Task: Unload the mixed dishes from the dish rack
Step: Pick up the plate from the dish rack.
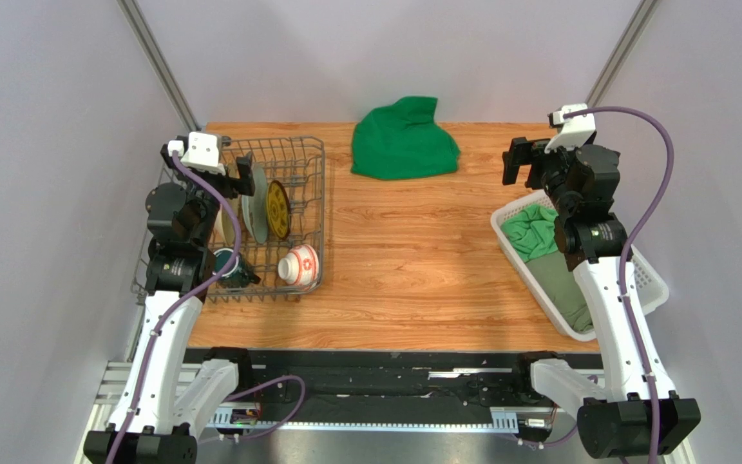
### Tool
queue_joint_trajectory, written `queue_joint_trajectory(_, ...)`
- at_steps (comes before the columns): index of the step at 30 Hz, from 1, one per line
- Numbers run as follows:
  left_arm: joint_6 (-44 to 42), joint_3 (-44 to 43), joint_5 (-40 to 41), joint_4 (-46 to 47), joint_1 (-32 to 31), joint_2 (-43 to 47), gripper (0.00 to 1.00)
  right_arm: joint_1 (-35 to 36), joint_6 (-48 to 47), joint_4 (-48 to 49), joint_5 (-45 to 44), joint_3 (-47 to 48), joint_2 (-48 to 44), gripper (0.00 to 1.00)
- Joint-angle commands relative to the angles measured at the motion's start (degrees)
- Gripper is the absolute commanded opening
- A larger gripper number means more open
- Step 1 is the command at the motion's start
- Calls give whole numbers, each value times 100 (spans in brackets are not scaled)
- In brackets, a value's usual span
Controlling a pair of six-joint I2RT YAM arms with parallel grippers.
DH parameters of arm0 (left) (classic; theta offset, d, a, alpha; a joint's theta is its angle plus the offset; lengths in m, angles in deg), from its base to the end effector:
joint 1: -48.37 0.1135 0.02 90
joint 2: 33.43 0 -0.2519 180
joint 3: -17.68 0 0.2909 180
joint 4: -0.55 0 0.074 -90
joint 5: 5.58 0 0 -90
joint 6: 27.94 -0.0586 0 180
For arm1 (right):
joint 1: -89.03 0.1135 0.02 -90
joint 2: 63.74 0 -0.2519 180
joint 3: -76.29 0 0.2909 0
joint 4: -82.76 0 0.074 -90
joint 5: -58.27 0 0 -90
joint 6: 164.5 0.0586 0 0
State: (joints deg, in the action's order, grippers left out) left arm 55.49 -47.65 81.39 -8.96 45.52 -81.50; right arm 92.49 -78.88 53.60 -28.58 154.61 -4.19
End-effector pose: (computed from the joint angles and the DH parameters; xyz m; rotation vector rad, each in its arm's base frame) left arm 0.2603 -0.0161 0.4051 0.1612 1.4267 0.0154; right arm 0.2974 0.0212 0.4004 -0.1598 1.7447 0.0364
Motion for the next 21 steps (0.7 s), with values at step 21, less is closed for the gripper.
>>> queue_joint_trajectory(21, -458, -335, 294, -555, 39, 52, 99, -4, -98, 302, 132, -76, -66, 99)
